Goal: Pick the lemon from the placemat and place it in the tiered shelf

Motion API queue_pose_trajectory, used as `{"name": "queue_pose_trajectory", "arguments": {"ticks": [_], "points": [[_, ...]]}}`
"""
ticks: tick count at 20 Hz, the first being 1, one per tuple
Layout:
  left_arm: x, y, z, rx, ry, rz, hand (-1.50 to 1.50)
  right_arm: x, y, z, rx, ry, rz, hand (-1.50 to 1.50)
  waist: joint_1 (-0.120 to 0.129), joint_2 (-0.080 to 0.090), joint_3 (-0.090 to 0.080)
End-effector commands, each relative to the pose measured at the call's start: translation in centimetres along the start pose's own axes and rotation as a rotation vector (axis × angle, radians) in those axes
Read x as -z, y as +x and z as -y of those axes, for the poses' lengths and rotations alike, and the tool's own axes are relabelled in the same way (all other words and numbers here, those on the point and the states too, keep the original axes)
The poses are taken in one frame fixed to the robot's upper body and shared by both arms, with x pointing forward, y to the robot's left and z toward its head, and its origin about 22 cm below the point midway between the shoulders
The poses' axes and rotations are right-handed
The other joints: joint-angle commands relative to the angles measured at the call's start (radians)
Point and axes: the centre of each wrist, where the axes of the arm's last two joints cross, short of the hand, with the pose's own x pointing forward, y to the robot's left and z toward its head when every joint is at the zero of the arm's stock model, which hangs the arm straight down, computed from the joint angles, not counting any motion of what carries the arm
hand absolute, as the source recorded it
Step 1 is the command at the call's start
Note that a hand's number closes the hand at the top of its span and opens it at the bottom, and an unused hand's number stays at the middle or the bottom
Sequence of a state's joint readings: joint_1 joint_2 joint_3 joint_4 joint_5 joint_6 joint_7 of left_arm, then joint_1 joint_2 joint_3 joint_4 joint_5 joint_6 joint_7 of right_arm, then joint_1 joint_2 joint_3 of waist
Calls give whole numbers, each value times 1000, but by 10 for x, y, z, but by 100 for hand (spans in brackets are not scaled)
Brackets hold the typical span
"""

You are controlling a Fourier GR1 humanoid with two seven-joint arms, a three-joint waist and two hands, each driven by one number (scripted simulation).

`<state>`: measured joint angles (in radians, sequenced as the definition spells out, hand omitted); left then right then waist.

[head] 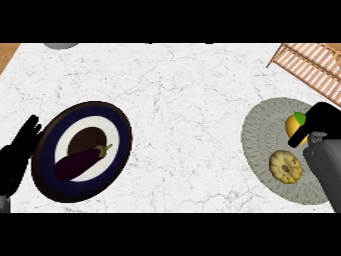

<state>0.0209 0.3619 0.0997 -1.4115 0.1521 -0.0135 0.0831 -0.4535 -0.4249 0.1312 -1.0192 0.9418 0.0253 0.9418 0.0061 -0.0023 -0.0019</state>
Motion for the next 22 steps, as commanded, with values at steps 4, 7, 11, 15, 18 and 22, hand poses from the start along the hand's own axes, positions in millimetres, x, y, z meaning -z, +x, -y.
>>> {"name": "queue_pose_trajectory", "arguments": {"ticks": [4, 7, 11, 15, 18, 22], "points": [[-5, -6, 6, 4, -3, -3, 0, -20, 49, 61, 169, -55, 360, 150, 16, 2, 3], [5, -12, -1, -9, -5, -3, 0, -36, 56, 67, 192, -96, 390, 150, -6, 2, 1], [2, -8, 4, -15, 6, -1, 0, -56, 43, 97, 289, -144, 382, 150, -15, -2, 1], [0, 6, 16, 3, 6, 9, 0, -70, 31, 130, 440, -150, 375, 150, -20, -5, 2], [4, 4, -9, 3, 19, -3, 0, -89, 23, 167, 579, -159, 387, 150, -24, -6, 1], [-7, -4, -11, -16, 17, -20, 0, -117, 4, 197, 726, -218, 374, 150, -17, -6, 1]]}}
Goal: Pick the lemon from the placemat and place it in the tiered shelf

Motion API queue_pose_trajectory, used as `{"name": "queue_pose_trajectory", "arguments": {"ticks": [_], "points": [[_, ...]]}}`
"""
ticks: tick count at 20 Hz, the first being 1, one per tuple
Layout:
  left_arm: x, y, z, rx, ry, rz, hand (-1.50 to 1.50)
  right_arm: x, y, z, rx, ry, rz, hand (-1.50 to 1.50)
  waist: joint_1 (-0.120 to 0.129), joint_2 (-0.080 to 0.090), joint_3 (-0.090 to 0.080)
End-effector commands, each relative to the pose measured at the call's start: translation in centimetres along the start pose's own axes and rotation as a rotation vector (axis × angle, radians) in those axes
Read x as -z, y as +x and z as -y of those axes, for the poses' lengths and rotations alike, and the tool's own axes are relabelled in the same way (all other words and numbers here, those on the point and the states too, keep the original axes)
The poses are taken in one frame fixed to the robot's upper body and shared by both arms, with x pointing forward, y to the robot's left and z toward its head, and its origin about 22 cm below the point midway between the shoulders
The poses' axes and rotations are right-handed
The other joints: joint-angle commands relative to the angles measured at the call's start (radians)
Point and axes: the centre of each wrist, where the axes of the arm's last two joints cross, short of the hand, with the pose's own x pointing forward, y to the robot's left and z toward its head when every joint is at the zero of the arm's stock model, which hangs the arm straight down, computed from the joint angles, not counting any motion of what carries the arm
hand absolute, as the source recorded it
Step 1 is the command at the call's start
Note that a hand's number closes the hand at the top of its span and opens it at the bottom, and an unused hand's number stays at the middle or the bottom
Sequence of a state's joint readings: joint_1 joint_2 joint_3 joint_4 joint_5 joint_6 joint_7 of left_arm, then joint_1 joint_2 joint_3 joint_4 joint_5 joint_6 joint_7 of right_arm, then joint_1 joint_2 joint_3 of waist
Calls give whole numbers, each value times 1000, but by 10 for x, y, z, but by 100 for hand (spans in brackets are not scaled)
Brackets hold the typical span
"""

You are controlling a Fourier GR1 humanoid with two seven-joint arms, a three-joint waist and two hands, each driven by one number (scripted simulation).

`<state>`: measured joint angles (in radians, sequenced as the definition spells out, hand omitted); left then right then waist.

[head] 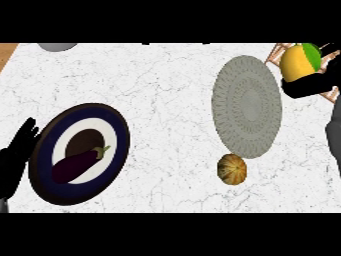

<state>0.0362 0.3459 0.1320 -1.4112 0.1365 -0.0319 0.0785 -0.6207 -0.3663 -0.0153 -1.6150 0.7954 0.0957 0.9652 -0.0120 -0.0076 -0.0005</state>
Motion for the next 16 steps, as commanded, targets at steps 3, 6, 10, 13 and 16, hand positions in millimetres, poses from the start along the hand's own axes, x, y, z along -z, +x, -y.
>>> {"name": "queue_pose_trajectory", "arguments": {"ticks": [3, 6, 10, 13, 16], "points": [[14, 19, 2, -18, -3, 3, 0, -19, 15, 81, 107, -121, 13, 150, 1, 3, 0], [-1, -8, 8, 2, -12, 12, 0, -31, 10, 91, 117, -146, 20, 150, 9, 5, 0], [3, -13, 10, 15, 0, 1, 0, -20, 22, 120, 106, -225, 13, 150, 12, 6, 0], [-1, 6, 8, 19, -13, -4, 0, -24, 29, 138, 77, -283, -11, 150, 13, 4, 0], [14, 26, 0, 4, -18, 8, 0, -15, 40, 150, -50, -345, -58, 150, 12, 3, -1]]}}
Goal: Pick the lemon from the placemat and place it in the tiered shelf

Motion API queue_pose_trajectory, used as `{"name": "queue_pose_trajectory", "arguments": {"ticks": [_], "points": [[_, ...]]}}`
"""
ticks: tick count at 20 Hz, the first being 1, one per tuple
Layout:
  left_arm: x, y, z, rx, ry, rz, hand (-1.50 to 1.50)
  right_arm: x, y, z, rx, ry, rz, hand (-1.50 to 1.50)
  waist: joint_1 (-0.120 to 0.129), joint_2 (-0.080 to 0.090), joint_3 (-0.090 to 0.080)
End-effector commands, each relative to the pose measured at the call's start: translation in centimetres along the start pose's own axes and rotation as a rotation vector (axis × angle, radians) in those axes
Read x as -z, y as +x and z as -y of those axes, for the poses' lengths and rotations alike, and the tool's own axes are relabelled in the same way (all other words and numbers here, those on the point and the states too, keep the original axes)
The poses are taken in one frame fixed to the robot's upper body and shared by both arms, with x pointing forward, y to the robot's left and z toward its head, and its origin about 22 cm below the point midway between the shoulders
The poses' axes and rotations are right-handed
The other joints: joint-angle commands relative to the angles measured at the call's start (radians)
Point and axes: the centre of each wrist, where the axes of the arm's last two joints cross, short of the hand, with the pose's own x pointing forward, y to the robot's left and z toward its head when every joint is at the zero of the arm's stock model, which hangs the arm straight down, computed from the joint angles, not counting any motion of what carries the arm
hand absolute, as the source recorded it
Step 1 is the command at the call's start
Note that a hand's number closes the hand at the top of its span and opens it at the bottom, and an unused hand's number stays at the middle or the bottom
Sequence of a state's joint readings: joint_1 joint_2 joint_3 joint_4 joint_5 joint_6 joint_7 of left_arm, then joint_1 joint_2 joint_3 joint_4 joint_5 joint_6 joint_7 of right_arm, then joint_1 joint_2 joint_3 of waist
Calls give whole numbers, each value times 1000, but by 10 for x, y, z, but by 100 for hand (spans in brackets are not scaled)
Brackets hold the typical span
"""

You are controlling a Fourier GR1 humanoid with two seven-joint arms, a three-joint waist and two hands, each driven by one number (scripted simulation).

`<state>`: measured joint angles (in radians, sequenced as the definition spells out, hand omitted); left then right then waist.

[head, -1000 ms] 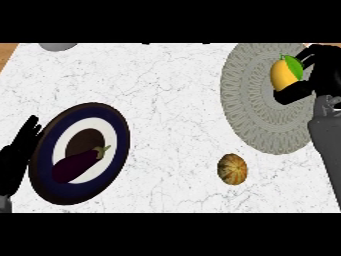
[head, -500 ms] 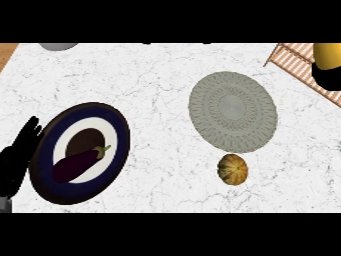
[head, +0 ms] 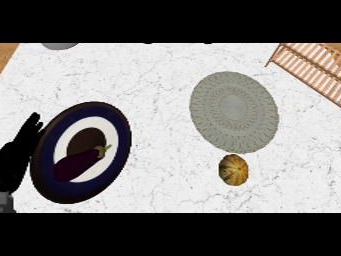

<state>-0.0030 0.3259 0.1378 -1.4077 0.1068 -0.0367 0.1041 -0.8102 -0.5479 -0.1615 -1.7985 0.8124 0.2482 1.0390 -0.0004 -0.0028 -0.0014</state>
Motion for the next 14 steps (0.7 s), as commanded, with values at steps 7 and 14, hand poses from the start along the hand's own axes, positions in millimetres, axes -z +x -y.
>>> {"name": "queue_pose_trajectory", "arguments": {"ticks": [7, 14], "points": [[-4, -3, -7, 2, 7, -6, 0, 59, 0, 36, -188, -3, -130, 150, 5, 3, 1], [-4, 1, -1, 12, -23, 7, 0, 96, -7, 18, -242, -62, -174, 150, 14, 5, 1]]}}
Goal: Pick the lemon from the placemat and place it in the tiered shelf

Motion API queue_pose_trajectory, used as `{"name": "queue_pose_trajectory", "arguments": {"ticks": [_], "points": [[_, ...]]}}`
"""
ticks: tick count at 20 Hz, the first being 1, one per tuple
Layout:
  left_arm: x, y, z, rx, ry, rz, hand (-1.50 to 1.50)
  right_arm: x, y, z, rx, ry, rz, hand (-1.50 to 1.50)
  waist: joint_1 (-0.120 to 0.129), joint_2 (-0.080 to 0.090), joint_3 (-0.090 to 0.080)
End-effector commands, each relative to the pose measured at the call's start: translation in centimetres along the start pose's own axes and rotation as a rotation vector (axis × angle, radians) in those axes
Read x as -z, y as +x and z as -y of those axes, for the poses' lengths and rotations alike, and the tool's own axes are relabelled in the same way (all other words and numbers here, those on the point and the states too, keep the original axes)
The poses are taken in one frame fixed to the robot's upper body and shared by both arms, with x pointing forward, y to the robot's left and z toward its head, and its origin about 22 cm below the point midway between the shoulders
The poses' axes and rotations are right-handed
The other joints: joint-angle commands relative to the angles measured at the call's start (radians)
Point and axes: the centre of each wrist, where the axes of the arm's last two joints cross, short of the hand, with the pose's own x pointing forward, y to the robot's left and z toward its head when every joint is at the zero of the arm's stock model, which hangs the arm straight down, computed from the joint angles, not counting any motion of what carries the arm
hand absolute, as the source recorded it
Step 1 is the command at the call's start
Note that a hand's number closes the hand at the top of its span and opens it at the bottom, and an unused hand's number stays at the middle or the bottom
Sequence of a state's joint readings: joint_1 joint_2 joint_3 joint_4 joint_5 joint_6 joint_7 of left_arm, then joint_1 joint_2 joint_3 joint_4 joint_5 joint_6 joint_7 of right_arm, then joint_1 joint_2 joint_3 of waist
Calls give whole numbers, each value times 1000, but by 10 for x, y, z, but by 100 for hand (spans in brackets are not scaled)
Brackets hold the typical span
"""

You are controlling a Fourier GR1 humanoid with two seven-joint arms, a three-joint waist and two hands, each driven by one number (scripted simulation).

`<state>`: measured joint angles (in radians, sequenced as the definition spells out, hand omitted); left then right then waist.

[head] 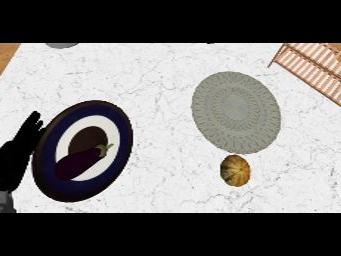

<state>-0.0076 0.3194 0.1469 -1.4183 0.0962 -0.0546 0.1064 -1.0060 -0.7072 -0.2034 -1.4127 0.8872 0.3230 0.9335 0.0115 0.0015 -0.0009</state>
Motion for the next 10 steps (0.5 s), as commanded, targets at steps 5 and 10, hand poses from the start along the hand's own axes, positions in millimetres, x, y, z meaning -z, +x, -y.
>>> {"name": "queue_pose_trajectory", "arguments": {"ticks": [5, 10], "points": [[-5, -10, 3, -9, 1, -1, 0, 47, -26, -16, -105, -15, -80, 150, 5, 2, 0], [-7, -13, 5, -14, -10, -7, 0, 69, -50, -36, -60, -20, -101, 150, 2, 2, 1]]}}
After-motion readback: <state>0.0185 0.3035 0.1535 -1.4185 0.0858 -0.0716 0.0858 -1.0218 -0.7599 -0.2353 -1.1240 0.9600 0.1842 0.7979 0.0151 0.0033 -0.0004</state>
